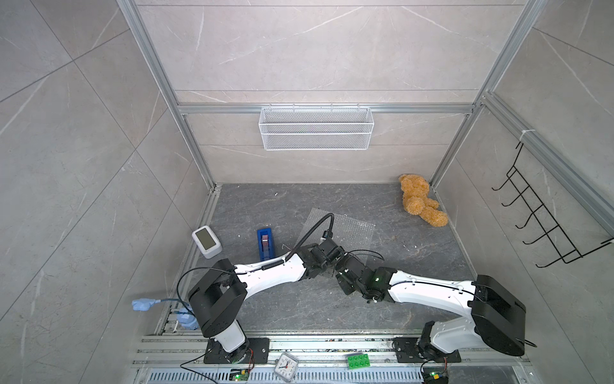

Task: Wrap wine bottles in bubble wrap
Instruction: Wrap the wine bottle in bubble wrap.

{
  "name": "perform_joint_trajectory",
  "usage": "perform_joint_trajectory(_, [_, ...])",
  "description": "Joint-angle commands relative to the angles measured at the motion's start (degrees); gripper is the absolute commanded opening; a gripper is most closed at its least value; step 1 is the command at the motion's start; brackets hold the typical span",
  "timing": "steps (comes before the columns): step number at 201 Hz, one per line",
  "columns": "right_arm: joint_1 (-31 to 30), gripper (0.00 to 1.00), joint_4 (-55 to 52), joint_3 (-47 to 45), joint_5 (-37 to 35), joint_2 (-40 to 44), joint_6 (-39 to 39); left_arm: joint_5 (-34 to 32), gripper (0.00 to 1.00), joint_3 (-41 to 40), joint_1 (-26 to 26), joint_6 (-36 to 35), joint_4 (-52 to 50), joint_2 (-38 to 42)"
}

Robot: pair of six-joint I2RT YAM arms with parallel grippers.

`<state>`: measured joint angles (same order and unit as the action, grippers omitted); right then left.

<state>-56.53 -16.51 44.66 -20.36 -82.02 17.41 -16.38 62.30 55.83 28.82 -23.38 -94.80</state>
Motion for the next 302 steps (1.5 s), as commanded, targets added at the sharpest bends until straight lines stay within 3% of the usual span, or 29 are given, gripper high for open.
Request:
perform_joint_trajectory(1, [0.6, 0.57, 0.2, 1.6, 1.6, 1.5, -0.1, -1.0, 0.18, 3.0, 0.1, -3.8, 1.1, -1.4])
perform_joint_trajectory(65, [4.7, 0.62, 4.5, -1.7, 6.5, 5.6, -1.0, -0.2, 0.19, 5.3, -1.4, -5.6, 0.3, -5.0])
perform_joint_trajectory(105, [4.8, 0.63, 14.5, -9.8, 10.6, 17.9, -13.8, 3.0, 0.19, 5.6, -3.3, -5.6, -0.7, -6.7])
perform_joint_trajectory(139, [4.9, 0.66, 21.7, -16.0, 18.5, 24.5, -31.3, 6.8, 0.19, 5.6, -4.9, -5.5, -1.1, -7.3])
perform_joint_trajectory(181, [4.6, 0.72, 15.9, -9.8, 22.5, 15.1, -43.7, 10.0, 0.19, 5.7, -5.6, -5.9, -0.5, -8.0])
perform_joint_trajectory(213, [4.4, 0.73, 27.0, -12.5, 21.4, 9.0, -53.1, 14.6, 0.19, 5.5, -7.5, -5.7, -0.4, -8.6])
perform_joint_trajectory(256, [4.4, 0.74, 40.5, -15.1, 16.3, 1.6, -58.8, 20.5, 0.19, 5.0, -8.9, -5.6, 0.5, -9.3])
perform_joint_trajectory(302, [4.4, 0.74, 46.2, -15.2, 9.3, -6.3, -62.9, 22.9, 0.19, 5.9, -9.9, -5.8, -0.7, -11.2])
